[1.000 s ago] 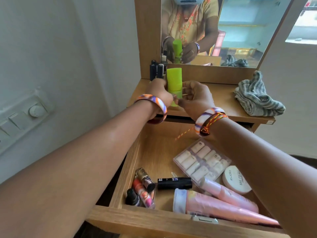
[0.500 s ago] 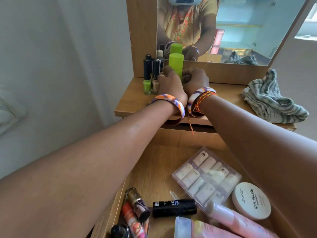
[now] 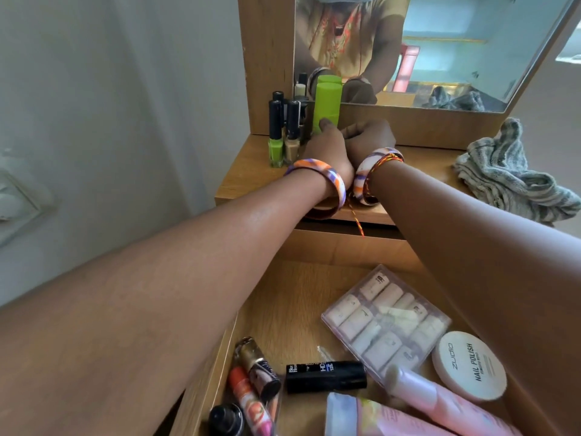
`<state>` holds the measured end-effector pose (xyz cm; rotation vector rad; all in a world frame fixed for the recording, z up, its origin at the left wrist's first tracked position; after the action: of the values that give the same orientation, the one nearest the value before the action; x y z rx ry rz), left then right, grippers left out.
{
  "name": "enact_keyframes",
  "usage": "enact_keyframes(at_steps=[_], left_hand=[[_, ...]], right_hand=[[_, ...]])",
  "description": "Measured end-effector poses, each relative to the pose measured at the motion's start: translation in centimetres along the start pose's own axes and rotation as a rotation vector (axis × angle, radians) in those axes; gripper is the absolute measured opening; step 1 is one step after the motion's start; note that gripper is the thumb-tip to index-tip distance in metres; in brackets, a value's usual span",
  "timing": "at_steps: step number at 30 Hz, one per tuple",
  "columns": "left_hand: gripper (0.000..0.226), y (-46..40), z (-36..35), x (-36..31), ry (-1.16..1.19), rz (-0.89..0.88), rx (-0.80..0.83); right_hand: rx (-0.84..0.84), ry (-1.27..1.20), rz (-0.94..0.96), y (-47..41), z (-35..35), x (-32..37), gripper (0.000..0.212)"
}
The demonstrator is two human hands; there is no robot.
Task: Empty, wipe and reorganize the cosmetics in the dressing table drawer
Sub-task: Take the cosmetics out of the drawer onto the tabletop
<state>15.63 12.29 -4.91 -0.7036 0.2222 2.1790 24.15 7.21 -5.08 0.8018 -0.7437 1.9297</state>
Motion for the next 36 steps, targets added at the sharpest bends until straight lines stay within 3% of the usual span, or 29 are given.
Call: enact_keyframes(at_steps=[5,9,12,14,16,18,20,22,24,27,32,36], left_hand=[[0.039,3.4,2.4,-1.4,-0.127,-0.193,-0.057],[0.036,6.6,4.3,-1.1,-0.157,-0.248,0.038],[0.030,9.2,3.8,0.6,-0.278,-0.157,0.309],[0.028,11.4,2.1,2.4,-0.357,-0.096,0.545],[0.024,13.5,0.3,3.8,-0.472,-0.075,0.714],[0.015,15.6,-1.1,4.2,-0.711,-0.122,0.795],[0.005,17.4,-2.3,4.5,-0.930,-0.173,0.785],[0.018,18.3,-4.4,6.1,-1.009,-0.184,0.811],[0.030,17.5,-5.9,8.1,-0.976,-0.153,0.798],[0.024,17.1,-6.4,9.1,-0.931,-0.126,0.740],[0.018,17.1,-6.7,8.3,-0.948,-0.236,0.675],[0.026,17.1,-6.3,7.9,-0.916,-0.295,0.703]], right_hand=[[0.069,-0.050,-0.049,3.0,1.0,-0.4,0.015],[0.202,-0.058,-0.111,7.0,1.0,-0.7,0.013],[0.251,-0.016,-0.045,10.4,0.8,-0.4,0.025],[0.344,0.109,0.051,13.0,0.1,0.1,0.021],[0.544,0.326,0.141,16.3,-1.5,0.2,0.012],[0.701,0.489,0.200,19.2,-2.8,-0.4,0.025],[0.802,0.563,0.237,21.6,-3.6,-0.9,0.016],[0.870,0.592,0.261,23.4,-4.1,-1.4,0.024],[0.878,0.595,0.269,23.9,-4.7,-2.0,0.011],[0.864,0.630,0.261,23.8,-5.5,-3.0,0.031],[0.882,0.663,0.280,24.2,-6.0,-3.3,0.030],[0.897,0.689,0.275,24.3,-6.2,-3.5,0.029]])
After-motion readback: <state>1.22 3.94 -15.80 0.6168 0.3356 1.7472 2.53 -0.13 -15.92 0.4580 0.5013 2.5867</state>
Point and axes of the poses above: each hand's wrist, its own y-axis away from the middle knuckle, its own z-axis out of the back of the hand, x = y × z, the point moved 9 cm from there along -y, towards the middle knuckle, and after that the axes turned 2 degrees about z, right-handed, at the moved point
